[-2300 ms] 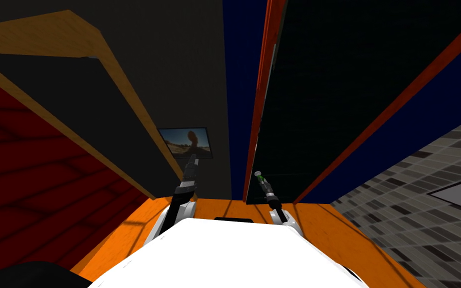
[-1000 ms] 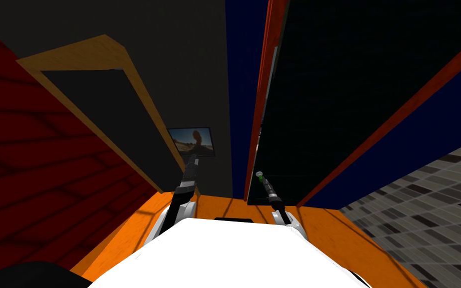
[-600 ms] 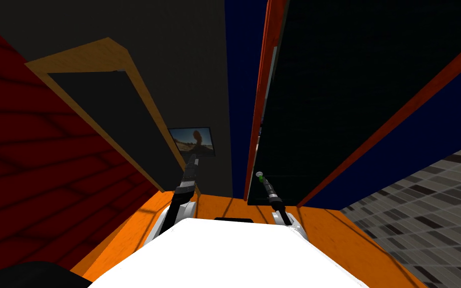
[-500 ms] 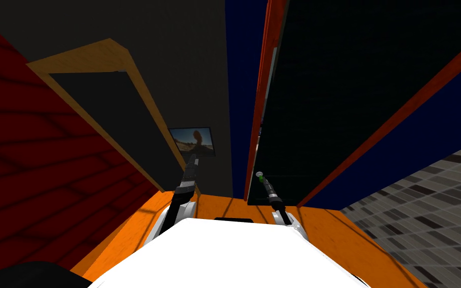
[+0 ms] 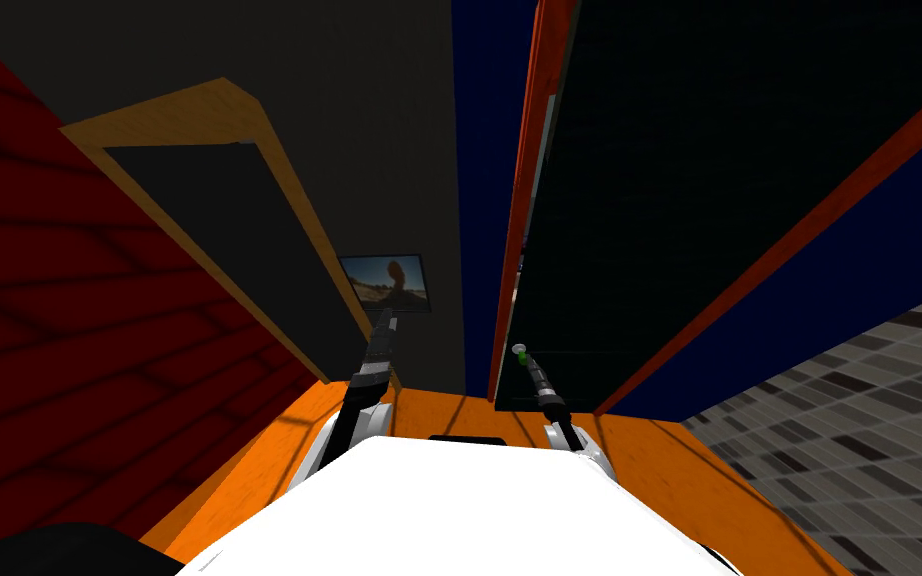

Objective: Pull the door open

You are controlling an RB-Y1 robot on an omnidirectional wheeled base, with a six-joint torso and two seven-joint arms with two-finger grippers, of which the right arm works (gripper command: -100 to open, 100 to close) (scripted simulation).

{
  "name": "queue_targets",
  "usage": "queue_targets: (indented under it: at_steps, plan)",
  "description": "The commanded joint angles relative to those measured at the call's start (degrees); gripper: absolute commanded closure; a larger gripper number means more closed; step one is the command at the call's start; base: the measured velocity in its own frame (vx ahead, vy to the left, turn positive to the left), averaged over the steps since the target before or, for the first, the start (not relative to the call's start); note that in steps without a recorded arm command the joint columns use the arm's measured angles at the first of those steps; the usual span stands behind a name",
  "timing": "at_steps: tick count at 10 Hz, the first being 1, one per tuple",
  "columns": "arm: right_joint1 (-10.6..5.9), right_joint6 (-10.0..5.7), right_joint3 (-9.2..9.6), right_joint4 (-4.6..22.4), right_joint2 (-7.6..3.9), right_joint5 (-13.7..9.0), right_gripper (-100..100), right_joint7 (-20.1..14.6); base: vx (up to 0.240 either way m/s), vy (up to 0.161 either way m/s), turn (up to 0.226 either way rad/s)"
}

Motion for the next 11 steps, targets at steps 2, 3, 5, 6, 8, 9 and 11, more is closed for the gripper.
queue_targets:
  at_steps: [2,3,5,6,8,9,11]
  plan:
    - [0.31,0.45,1.68,-0.1,0.89,-0.4,100,-3.4,-0.023,-0.013,0.072]
    - [0.53,0.52,2.05,-0.3,0.70,-1.2,100,-5.3,-0.030,-0.014,0.088]
    - [0.75,0.60,2.42,-0.5,0.51,-2.0,100,-7.5,-0.018,-0.015,0.042]
    - [0.75,0.60,2.42,-0.5,0.51,-2.0,100,-8.2,-0.024,-0.004,0.029]
    - [0.99,0.67,2.81,-0.7,0.31,-2.9,100,-10.6,-0.028,-0.008,0.053]
    - [0.99,0.67,2.81,-0.7,0.31,-2.9,100,-10.6,-0.015,-0.005,-0.020]
    - [0.99,0.67,2.81,-0.7,0.31,-2.9,100,-10.6,-0.007,0.001,-0.003]
